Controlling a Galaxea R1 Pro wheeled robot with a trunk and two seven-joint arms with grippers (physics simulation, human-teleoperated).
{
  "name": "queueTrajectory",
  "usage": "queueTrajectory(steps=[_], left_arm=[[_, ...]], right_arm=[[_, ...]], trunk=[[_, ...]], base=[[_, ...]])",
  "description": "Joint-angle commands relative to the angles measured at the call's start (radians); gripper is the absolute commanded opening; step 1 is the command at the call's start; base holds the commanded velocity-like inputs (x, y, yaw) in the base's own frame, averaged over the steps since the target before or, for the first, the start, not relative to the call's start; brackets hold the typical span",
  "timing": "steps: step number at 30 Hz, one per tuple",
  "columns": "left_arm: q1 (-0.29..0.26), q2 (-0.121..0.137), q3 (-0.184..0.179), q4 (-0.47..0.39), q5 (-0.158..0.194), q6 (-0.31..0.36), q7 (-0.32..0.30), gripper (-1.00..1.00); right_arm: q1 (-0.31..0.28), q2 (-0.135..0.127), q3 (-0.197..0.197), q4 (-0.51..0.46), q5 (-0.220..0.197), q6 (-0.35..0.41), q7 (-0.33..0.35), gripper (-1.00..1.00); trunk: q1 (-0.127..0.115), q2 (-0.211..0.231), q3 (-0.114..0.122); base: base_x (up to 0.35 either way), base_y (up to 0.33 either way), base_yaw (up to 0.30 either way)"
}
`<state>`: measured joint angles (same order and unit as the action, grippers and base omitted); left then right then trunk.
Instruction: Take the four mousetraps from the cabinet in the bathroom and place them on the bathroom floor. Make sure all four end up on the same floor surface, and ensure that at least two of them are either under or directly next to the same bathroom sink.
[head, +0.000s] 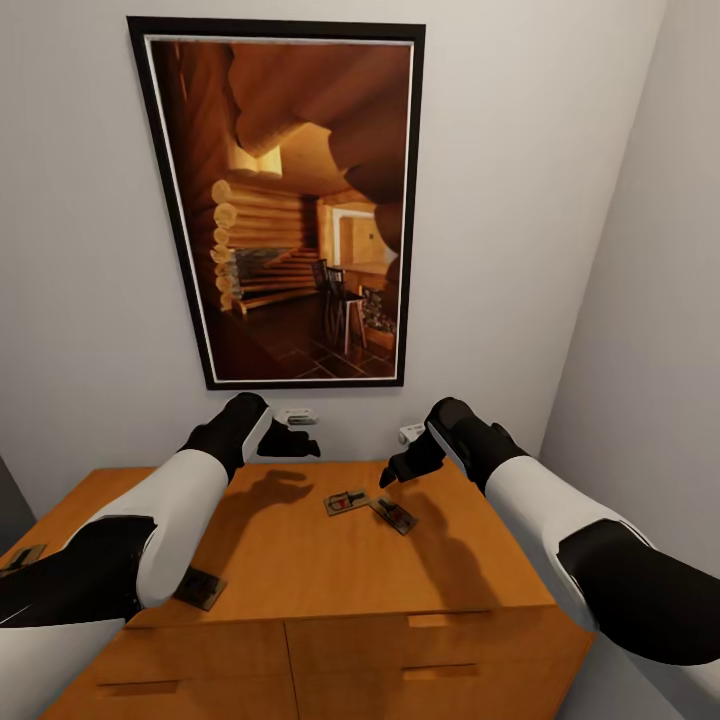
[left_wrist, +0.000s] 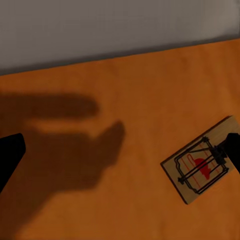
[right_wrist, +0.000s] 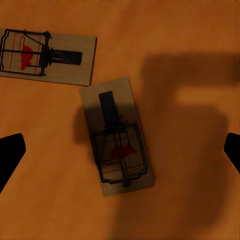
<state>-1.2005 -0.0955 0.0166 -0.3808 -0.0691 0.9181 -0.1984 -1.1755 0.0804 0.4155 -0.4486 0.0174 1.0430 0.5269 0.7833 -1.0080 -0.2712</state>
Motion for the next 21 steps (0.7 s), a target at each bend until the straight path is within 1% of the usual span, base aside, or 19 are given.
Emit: queueTrajectory(steps=[1, 18, 20, 21], left_arm=[[-0.001, 0.0, 0.002, -0.001, -0.008, 0.004, -0.006, 1.0], [-0.001, -0.001, 0.002, -0.001, -0.008, 0.003, -0.005, 1.0], [-0.001, -0.001, 0.002, -0.001, -0.008, 0.003, -0.005, 1.0], [-0.001, -0.001, 0.002, -0.001, -0.007, 0.002, -0.006, 1.0]], right_arm=[[-0.001, -0.001, 0.004, -0.001, 0.002, 0.003, 0.004, 1.0], [-0.001, -0.001, 0.009, 0.001, 0.003, -0.003, 0.004, 1.0], [0.0, -0.002, 0.01, 0.003, 0.003, -0.007, 0.004, 1.0], [0.0, -0.001, 0.012, 0.028, 0.003, -0.029, 0.004, 1.0]], trunk=[[0.0, -0.001, -0.001], [0.0, -0.001, -0.001], [0.0, -0.001, -0.001], [0.0, -0.001, -0.001]], base=[[0.014, 0.0, 0.0], [0.004, 0.0, 0.0], [0.0, 0.0, 0.0], [0.0, 0.0, 0.0]])
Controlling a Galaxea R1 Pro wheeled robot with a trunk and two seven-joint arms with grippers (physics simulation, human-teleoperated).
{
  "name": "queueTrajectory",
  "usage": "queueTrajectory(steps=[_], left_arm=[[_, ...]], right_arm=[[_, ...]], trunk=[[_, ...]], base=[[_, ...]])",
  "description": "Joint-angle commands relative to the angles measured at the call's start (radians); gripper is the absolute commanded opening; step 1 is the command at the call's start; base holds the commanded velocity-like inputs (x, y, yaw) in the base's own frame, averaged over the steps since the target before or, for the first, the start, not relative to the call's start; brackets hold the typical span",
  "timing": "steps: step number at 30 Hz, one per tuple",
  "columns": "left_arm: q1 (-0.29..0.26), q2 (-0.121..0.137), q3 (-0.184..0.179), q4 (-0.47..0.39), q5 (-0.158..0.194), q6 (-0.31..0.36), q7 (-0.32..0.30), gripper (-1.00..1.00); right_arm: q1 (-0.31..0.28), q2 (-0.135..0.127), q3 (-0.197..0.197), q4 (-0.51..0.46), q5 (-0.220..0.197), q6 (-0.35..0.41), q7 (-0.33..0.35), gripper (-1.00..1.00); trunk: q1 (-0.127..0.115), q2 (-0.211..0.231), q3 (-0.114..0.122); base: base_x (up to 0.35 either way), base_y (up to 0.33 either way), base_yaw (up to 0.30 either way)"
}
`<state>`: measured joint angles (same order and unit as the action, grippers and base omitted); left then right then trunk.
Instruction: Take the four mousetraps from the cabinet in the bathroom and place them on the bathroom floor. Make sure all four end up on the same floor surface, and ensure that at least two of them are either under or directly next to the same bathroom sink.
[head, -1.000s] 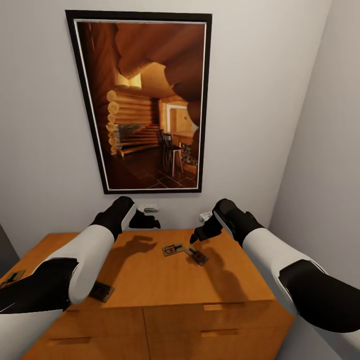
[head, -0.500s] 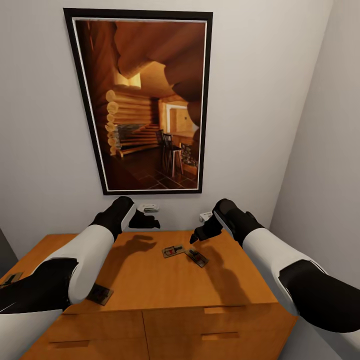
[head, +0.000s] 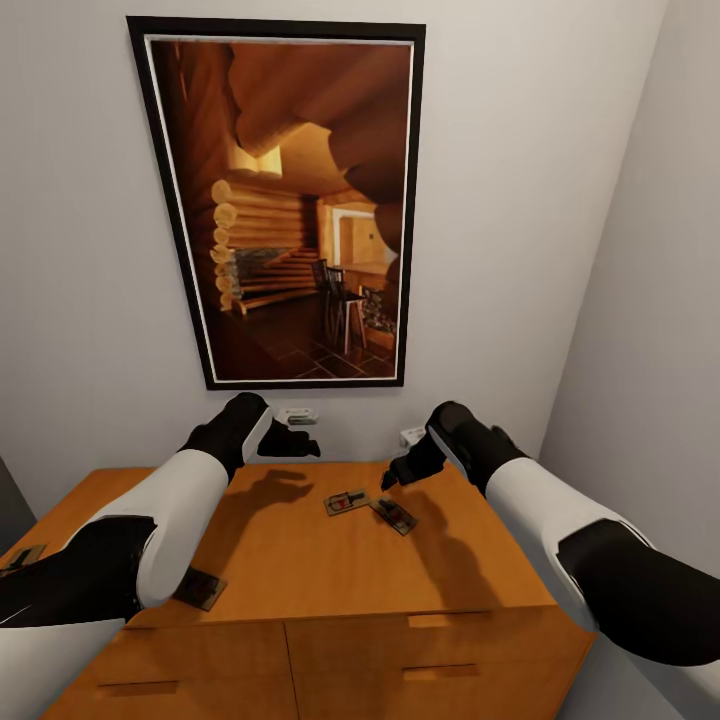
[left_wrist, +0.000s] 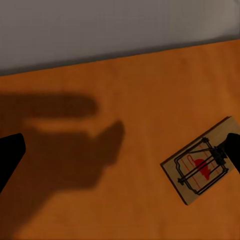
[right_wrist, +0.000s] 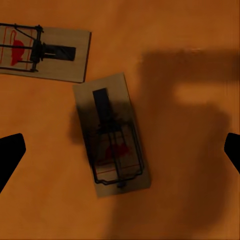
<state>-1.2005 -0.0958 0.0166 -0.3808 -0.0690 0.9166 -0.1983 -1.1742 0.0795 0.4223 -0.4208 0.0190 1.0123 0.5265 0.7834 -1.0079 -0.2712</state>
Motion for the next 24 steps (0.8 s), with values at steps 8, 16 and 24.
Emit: queueTrajectory(steps=[8, 16, 24], left_arm=[[-0.001, -0.001, 0.002, -0.001, -0.006, 0.004, -0.006, 1.0], [-0.001, -0.002, 0.002, -0.001, -0.006, 0.004, -0.006, 1.0], [-0.001, -0.002, 0.002, -0.001, -0.006, 0.004, -0.006, 1.0]], right_arm=[[-0.001, 0.003, 0.005, 0.105, 0.002, -0.1, 0.003, 1.0], [-0.001, 0.005, 0.004, 0.17, 0.001, -0.164, -0.01, 1.0], [-0.001, 0.005, 0.004, 0.182, 0.001, -0.174, -0.014, 1.0]], trunk=[[0.0, -0.001, -0.001], [0.0, -0.001, -0.001], [0.0, -0.001, -0.001]], base=[[0.0, 0.0, 0.0], [0.0, 0.0, 0.0], [0.0, 0.0, 0.0]])
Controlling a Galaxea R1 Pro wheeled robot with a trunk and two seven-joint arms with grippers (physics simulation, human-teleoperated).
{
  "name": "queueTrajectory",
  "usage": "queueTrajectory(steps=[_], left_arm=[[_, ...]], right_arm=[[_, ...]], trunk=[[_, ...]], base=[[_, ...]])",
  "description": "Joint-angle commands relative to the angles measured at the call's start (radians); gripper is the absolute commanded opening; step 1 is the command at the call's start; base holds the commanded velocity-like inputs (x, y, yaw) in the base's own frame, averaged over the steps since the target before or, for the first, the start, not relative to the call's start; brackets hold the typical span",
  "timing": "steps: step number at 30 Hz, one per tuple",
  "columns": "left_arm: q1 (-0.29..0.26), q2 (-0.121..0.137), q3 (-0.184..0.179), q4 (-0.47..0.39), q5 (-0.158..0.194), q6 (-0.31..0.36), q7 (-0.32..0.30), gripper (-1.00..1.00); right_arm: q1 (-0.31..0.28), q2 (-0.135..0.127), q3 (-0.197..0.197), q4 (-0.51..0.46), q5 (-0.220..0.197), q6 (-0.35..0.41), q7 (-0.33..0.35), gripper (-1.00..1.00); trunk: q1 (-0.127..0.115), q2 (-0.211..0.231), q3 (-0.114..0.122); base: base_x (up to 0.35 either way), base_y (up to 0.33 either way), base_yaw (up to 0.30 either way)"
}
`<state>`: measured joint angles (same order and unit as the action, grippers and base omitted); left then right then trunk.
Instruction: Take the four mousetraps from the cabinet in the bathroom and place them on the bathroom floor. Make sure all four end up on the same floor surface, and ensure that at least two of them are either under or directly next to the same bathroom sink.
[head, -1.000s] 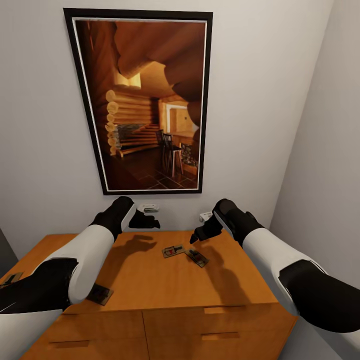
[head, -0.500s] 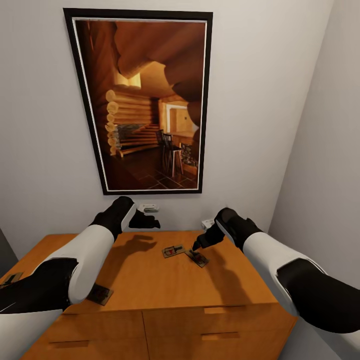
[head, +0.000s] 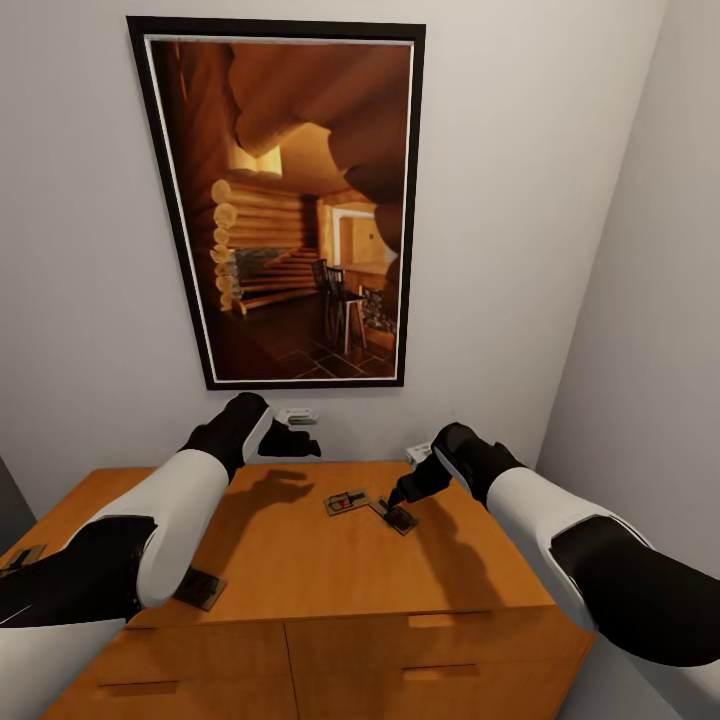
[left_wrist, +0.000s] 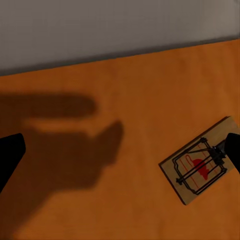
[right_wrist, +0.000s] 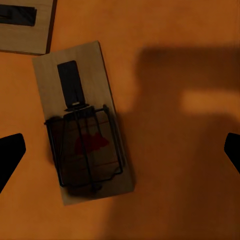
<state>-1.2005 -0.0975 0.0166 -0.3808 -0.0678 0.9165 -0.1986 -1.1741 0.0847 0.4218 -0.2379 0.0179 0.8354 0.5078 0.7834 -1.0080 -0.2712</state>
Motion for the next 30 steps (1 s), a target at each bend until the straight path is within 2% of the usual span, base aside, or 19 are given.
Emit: queueTrajectory(steps=[1, 19, 24, 30], left_arm=[[-0.001, 0.0, 0.002, -0.001, -0.007, 0.004, -0.006, 1.0], [-0.001, -0.001, 0.002, -0.001, -0.007, 0.004, -0.005, 1.0], [-0.001, -0.001, 0.002, -0.001, -0.007, 0.004, -0.005, 1.0], [-0.001, -0.001, 0.002, -0.001, -0.007, 0.004, -0.005, 1.0]], right_arm=[[-0.001, 0.0, 0.004, -0.001, 0.002, 0.003, 0.005, 1.0], [-0.001, 0.009, 0.006, 0.0, 0.003, 0.002, 0.003, 1.0], [-0.001, 0.03, 0.006, 0.002, 0.004, 0.001, -0.011, 1.0], [-0.001, 0.054, 0.005, 0.005, 0.002, 0.001, -0.07, 1.0]], trunk=[[0.0, -0.001, -0.001], [0.0, -0.001, -0.001], [0.0, -0.001, -0.001], [0.0, -0.001, -0.001]], base=[[0.0, 0.0, 0.0], [0.0, 0.0, 0.0], [0.0, 0.0, 0.0], [0.0, 0.0, 0.0]])
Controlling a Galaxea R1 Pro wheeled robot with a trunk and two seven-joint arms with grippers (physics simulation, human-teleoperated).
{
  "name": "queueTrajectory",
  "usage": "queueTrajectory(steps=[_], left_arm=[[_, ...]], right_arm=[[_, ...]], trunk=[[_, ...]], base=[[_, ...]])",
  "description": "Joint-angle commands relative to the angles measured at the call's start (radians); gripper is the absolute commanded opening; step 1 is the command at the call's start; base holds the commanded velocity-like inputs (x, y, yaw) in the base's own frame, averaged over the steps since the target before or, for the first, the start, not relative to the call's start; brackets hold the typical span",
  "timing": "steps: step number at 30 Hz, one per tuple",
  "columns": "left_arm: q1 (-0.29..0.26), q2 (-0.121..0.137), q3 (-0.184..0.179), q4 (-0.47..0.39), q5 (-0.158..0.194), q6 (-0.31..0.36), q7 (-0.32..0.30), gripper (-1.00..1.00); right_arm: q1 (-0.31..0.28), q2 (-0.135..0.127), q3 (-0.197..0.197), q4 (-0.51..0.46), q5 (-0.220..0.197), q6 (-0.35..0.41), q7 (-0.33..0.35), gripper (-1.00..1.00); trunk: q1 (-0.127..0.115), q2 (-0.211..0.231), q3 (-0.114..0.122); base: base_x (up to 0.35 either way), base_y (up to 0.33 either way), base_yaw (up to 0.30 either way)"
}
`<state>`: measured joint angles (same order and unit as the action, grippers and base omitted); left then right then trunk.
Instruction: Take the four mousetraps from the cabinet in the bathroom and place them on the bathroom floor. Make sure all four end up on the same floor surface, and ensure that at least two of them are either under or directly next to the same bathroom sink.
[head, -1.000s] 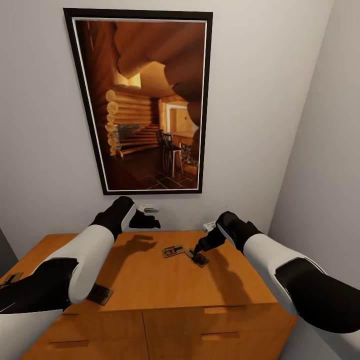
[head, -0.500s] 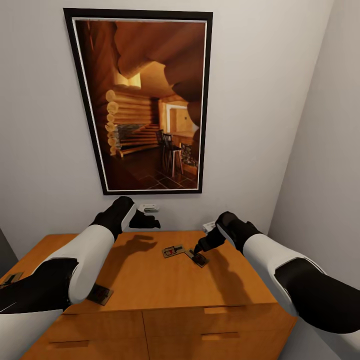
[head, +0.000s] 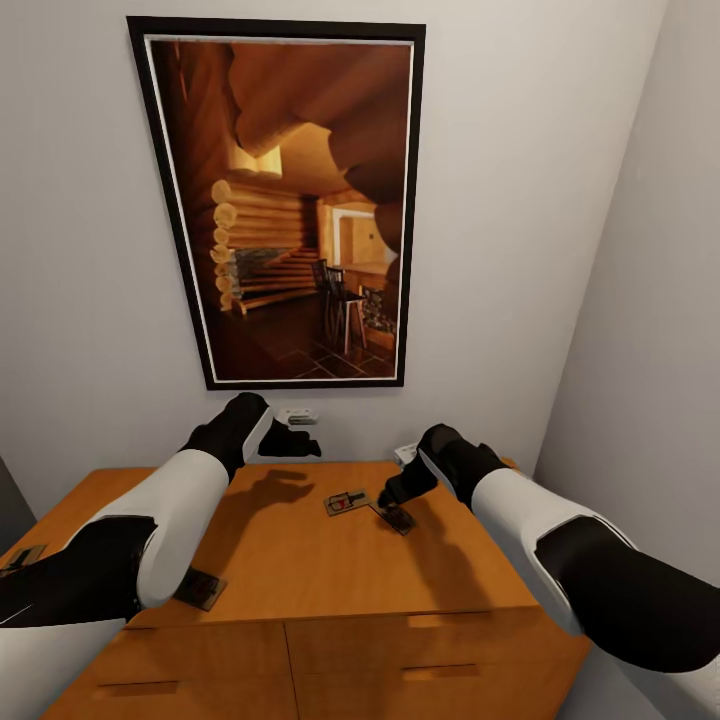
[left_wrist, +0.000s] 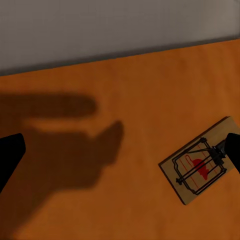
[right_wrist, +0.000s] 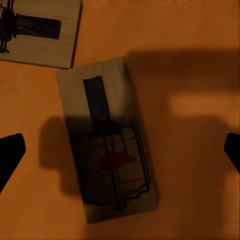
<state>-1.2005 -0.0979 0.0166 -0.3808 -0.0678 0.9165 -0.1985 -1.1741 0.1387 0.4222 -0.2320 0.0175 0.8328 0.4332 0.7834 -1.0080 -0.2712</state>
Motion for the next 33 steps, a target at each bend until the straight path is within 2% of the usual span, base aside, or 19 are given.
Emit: queueTrajectory(steps=[1, 6, 25, 33], left_arm=[[-0.001, 0.0, 0.002, -0.001, -0.007, 0.004, -0.006, 1.0], [-0.001, 0.0, 0.002, -0.001, -0.007, 0.004, -0.006, 1.0], [-0.001, 0.001, 0.002, -0.001, -0.007, 0.004, -0.007, 1.0], [-0.001, 0.0, 0.002, -0.001, -0.007, 0.004, -0.006, 1.0]], right_arm=[[-0.001, 0.003, 0.004, -0.001, 0.001, 0.003, -0.006, 1.0], [-0.001, 0.013, 0.003, 0.0, -0.004, 0.003, -0.048, 1.0], [-0.001, 0.013, 0.001, 0.012, -0.007, -0.006, -0.054, 1.0], [-0.001, 0.02, 0.001, 0.031, -0.008, -0.01, -0.054, 1.0]], trunk=[[0.0, -0.001, -0.001], [0.0, -0.001, -0.001], [0.0, -0.001, -0.001], [0.0, -0.001, -0.001]], base=[[0.0, 0.0, 0.0], [0.0, 0.0, 0.0], [0.0, 0.0, 0.0], [0.0, 0.0, 0.0]])
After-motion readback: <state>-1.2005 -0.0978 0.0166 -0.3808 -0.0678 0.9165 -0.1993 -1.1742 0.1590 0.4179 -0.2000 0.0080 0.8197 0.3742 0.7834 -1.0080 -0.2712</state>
